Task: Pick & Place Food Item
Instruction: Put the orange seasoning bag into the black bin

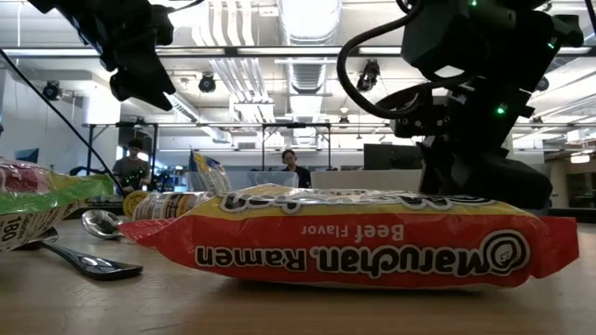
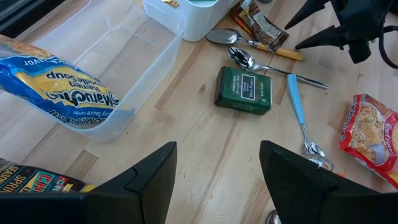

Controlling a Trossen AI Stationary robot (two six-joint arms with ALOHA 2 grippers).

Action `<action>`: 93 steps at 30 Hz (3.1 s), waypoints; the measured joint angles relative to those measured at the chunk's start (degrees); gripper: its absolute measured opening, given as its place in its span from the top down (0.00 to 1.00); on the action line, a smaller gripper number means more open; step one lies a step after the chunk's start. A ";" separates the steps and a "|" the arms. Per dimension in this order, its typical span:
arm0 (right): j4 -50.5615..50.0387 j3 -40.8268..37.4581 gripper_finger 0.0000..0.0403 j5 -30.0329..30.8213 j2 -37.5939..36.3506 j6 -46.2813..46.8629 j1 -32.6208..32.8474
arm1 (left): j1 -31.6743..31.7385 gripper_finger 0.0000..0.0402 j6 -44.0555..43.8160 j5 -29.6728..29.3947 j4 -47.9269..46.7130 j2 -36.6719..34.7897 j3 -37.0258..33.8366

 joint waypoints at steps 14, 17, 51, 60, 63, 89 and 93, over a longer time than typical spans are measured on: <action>2.24 -0.99 0.47 -0.17 -0.09 0.00 -1.68 | -0.02 0.41 0.00 0.01 0.02 0.01 0.00; 2.73 -1.03 0.47 -0.24 -0.09 0.00 -2.69 | 0.00 0.41 0.00 0.01 0.02 0.01 -0.01; 10.15 -4.39 0.69 -0.69 -0.13 -2.36 -6.78 | 0.00 0.41 0.00 0.02 0.00 0.02 0.00; 10.18 -4.61 0.95 -2.16 0.00 -0.93 -7.08 | 0.00 0.41 0.00 0.01 0.01 0.01 -0.02; 10.23 -4.89 0.98 -2.60 -0.04 0.57 -7.08 | 0.00 0.41 0.00 0.02 0.02 0.00 0.00; -6.59 5.72 0.98 -1.47 0.13 10.65 -2.60 | 0.00 0.41 0.00 0.02 0.02 0.00 -0.02; -10.74 9.25 0.98 1.04 0.13 11.96 -1.82 | -0.01 0.41 0.00 0.01 0.01 0.02 -0.02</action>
